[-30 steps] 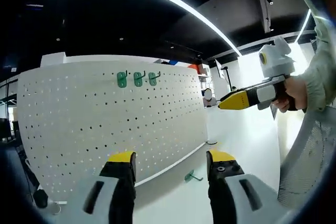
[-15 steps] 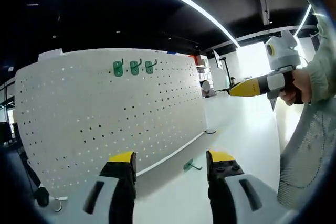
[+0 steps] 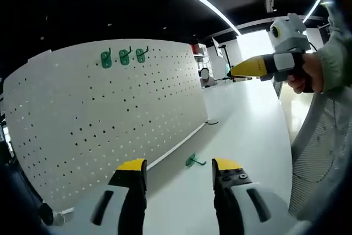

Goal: Insert the hook assembly into the mounting plate slot until the hook locks in place.

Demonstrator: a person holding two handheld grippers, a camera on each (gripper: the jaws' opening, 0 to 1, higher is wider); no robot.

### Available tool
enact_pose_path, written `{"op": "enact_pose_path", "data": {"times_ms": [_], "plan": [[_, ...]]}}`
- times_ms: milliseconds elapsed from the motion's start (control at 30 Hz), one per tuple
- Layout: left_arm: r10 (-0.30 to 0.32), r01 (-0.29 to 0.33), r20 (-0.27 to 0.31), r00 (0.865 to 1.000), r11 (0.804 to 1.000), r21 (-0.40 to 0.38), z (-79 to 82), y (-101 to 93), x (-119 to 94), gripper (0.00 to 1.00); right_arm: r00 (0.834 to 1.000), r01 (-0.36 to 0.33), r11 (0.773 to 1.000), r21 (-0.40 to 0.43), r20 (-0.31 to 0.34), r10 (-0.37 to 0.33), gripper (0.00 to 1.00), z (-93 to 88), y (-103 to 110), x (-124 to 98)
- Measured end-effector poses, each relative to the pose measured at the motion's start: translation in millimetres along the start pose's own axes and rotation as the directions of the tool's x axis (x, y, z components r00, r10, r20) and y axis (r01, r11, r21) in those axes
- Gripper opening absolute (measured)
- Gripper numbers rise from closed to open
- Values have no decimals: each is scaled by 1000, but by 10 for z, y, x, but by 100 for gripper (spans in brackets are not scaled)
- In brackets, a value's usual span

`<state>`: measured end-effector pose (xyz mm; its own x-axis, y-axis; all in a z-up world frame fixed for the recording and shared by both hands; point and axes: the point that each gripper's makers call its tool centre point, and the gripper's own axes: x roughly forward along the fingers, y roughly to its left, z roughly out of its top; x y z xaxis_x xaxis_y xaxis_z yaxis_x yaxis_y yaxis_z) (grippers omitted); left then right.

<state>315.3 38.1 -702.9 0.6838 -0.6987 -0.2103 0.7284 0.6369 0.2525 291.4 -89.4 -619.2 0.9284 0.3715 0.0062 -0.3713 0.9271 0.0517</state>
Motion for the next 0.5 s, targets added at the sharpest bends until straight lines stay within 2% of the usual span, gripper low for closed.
{"op": "enact_pose_path", "data": {"times_ms": [233,500], "plan": [[-23,23,-38,999,1000,9,-69,61,91,40,1000,10,999,39,13,-11,55,16,-47,-8],[-55,56,-65,996,998,19,-118,90,275,34,1000,-3,999,34,12,2,55,14,-14,2]]}}
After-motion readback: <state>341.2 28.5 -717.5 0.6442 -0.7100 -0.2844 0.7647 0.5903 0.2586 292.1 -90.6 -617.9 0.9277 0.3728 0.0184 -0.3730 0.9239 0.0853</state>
